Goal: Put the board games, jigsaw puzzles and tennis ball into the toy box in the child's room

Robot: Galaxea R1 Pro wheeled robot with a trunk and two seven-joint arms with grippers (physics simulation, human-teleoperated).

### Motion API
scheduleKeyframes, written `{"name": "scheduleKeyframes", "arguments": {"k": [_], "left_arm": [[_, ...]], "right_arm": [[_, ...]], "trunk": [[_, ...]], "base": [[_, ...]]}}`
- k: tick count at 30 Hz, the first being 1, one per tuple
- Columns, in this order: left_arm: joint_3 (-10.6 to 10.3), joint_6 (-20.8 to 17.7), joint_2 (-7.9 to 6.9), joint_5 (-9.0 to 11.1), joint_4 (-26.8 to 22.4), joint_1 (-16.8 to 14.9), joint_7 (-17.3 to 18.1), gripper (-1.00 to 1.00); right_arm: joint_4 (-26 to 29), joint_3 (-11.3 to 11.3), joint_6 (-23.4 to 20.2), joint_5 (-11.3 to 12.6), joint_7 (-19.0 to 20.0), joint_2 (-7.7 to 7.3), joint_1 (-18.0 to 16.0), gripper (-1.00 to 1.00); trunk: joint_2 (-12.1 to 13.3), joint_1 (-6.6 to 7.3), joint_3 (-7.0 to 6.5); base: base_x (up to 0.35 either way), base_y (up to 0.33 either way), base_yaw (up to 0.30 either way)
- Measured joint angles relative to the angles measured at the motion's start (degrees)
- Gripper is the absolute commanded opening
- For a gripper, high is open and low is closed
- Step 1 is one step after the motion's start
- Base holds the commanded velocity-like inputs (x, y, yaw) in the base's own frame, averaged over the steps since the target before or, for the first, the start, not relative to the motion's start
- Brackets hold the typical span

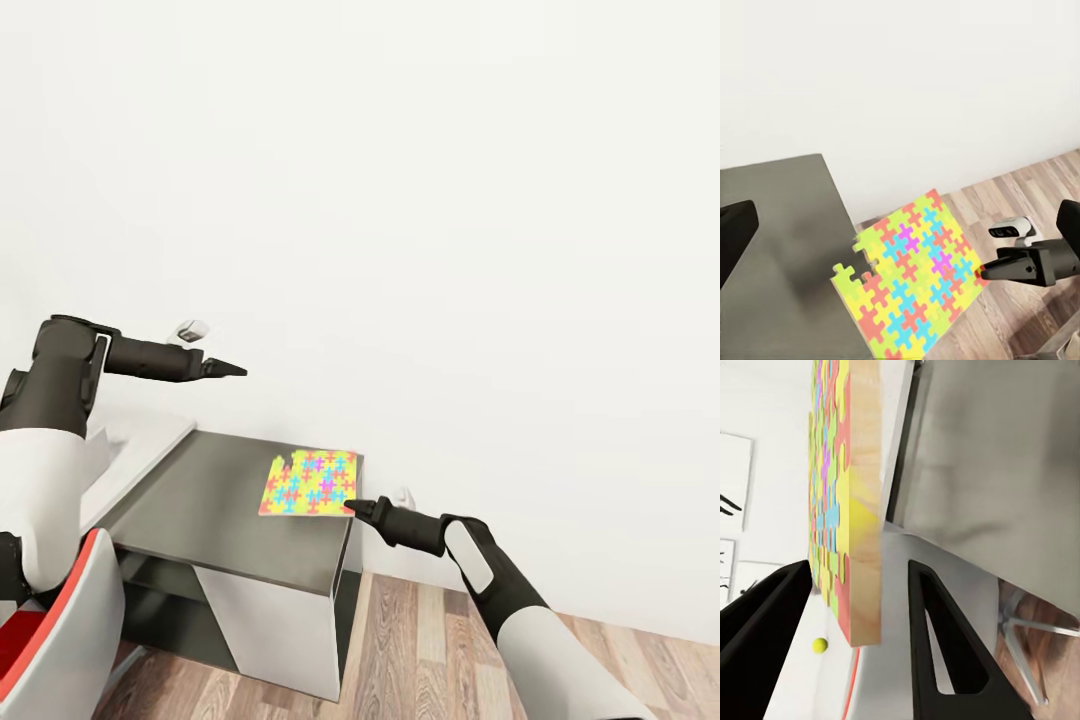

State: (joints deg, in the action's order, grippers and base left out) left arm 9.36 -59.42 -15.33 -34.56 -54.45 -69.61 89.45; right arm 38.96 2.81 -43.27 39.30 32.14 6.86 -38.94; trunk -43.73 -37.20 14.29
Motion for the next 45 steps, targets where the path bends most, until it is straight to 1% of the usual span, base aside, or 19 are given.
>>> {"name": "scheduleKeyframes", "arguments": {"k": [4,8,15,21,24,26,29,31,35,36,37,41,43,45], "left_arm": [[0.00,-0.02,-0.09,0.01,0.00,-0.03,0.00,1.00],[0.03,-0.02,-0.19,0.03,-0.02,-0.03,0.00,1.00],[0.06,-0.02,-0.18,0.02,-0.01,-0.08,0.00,1.00],[0.06,-0.02,-0.08,0.01,0.00,-0.18,0.00,1.00],[0.06,-0.02,-0.07,0.01,-0.01,-0.34,0.00,1.00],[0.01,-0.01,-0.13,-0.08,-0.03,-0.72,-0.01,1.00],[-0.07,-0.02,-0.27,-0.29,-0.07,-0.83,0.00,1.00],[-0.08,-0.02,-0.41,-0.95,-0.08,-0.88,0.00,1.00],[0.03,-0.02,-0.92,-3.38,-0.09,-1.02,-0.01,1.00],[0.04,-0.02,-1.01,-4.28,-0.07,-1.21,-0.01,1.00],[0.05,-0.02,-1.05,-4.68,-0.08,-1.32,-0.01,1.00],[-0.01,-0.02,-1.36,-5.27,-0.05,-1.48,-0.01,1.00],[0.00,-0.02,-1.74,-5.35,-0.06,-1.53,-0.01,1.00],[0.04,-0.02,-2.57,-5.39,-0.07,-1.61,-0.01,1.00]], "right_arm": [[0.55,0.00,-0.03,-0.01,0.04,0.00,0.03,-1.00],[0.87,0.07,0.06,-0.05,0.07,-0.01,0.05,-1.00],[1.38,-0.06,0.07,0.04,0.57,-0.01,0.99,-1.00],[4.46,-0.02,-0.05,-0.02,1.20,-0.01,1.90,-1.00],[6.30,-0.04,-0.18,-0.02,1.28,-0.01,2.93,-1.00],[8.18,-0.04,-0.43,0.00,1.32,-0.05,3.61,-1.00],[8.96,-0.05,-1.10,-0.05,1.32,-0.05,3.90,-1.00],[9.31,-0.05,-1.65,-0.03,1.25,-0.03,3.97,-1.00],[9.49,-0.09,-2.13,0.06,1.05,0.05,3.54,-1.00],[9.52,-0.14,-2.65,0.14,0.91,0.09,3.13,-1.00],[9.53,-0.14,-3.23,0.15,0.78,0.15,2.67,-1.00],[9.61,-0.01,-4.96,-0.10,0.48,0.63,0.40,-1.00],[9.59,0.02,-5.22,-0.18,0.39,0.77,-0.58,-1.00],[9.57,0.03,-5.44,-0.20,0.29,0.91,-1.50,-1.00]], "trunk": [[1.61,0.88,-0.72],[1.63,0.89,-0.72],[4.42,2.42,-1.98],[6.83,3.74,-3.06],[8.04,4.40,-3.60],[8.84,4.82,-3.96],[10.06,5.47,-4.51],[10.86,5.92,-4.87],[12.46,6.82,-5.59],[12.86,7.04,-5.77],[13.27,7.26,-5.95],[14.88,8.14,-6.67],[15.68,8.58,-7.03],[16.49,9.02,-7.40]], "base": [[0.000,0.000,0.000],[0.000,0.000,0.000],[0.000,0.000,0.000],[0.000,0.000,0.000],[-0.023,0.000,0.000],[-0.168,0.000,0.000],[-0.236,0.000,0.000],[-0.143,0.000,0.000],[-0.046,0.000,0.000],[-0.012,0.000,0.000],[-0.008,0.000,0.000],[-0.003,0.000,0.000],[-0.001,0.000,0.000],[0.000,0.000,0.000]]}}
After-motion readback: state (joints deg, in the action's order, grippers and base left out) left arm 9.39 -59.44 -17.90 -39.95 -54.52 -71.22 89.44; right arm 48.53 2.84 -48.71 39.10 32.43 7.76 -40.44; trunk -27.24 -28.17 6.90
